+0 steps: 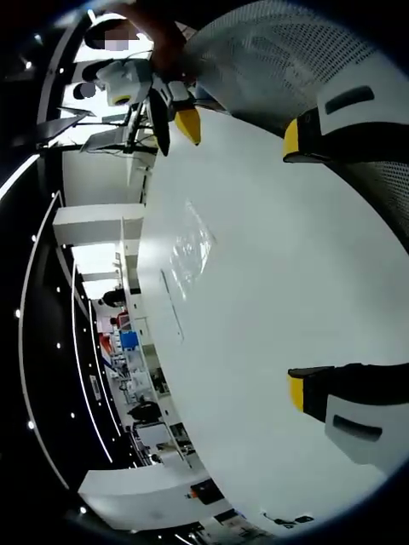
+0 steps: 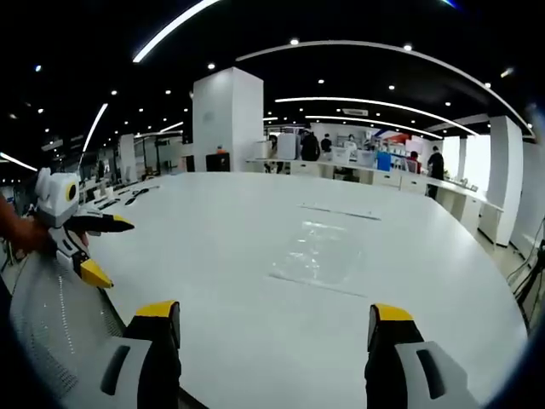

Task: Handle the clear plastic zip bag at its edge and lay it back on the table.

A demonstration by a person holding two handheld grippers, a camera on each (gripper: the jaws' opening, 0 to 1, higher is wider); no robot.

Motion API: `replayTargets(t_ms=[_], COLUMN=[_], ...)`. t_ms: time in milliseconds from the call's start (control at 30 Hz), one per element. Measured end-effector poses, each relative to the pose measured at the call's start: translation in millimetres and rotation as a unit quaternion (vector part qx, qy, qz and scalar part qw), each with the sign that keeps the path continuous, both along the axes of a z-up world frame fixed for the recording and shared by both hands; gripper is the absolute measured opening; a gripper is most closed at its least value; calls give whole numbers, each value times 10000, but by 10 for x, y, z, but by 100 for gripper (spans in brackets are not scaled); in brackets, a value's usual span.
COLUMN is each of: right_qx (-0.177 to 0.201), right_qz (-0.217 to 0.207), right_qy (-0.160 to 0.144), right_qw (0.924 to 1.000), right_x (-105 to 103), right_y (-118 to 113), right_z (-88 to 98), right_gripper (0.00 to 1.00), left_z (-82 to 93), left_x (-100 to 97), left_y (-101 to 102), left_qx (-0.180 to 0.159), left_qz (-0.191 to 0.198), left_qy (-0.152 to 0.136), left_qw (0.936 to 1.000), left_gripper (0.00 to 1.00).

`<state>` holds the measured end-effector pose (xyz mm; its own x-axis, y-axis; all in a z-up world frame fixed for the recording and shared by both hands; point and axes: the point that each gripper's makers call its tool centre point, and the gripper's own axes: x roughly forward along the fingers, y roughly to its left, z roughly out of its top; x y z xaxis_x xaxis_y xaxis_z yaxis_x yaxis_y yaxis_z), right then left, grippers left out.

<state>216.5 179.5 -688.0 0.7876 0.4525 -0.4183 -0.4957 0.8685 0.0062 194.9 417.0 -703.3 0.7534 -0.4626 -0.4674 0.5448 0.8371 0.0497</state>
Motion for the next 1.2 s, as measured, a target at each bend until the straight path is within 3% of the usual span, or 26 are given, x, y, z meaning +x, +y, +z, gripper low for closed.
replayTargets(t_ms=[1200], right_qx=[-60], right_qz=[8], right_qy=[-35], right_qw=[10000], right_x=[1], right_y=[-3], right_z=[1], right_gripper=[91], left_z=[-8], left_x=[11], left_y=[17], left_qx=[-51], left_qz=[27], left_qy=[-7], left_qw=[10000], left_gripper=[98])
